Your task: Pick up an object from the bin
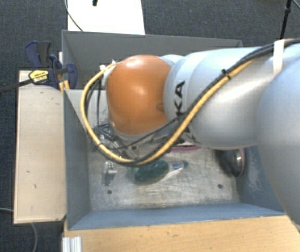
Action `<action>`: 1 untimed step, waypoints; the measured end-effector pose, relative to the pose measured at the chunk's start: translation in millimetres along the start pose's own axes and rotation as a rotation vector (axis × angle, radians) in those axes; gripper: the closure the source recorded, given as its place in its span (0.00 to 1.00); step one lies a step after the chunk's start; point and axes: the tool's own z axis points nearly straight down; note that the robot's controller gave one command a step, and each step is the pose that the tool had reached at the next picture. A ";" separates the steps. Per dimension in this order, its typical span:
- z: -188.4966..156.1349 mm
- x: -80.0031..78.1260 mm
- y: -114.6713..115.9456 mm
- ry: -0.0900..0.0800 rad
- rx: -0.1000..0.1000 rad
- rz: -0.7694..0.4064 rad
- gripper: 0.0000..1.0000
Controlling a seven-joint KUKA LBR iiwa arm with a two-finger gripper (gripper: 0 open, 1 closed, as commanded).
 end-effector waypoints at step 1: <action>85.2 7.7 -97.1 -0.003 0.002 0.297 0.00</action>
Offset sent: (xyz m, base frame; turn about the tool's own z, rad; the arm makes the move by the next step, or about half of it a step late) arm -0.0075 -0.0951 -0.0838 0.2948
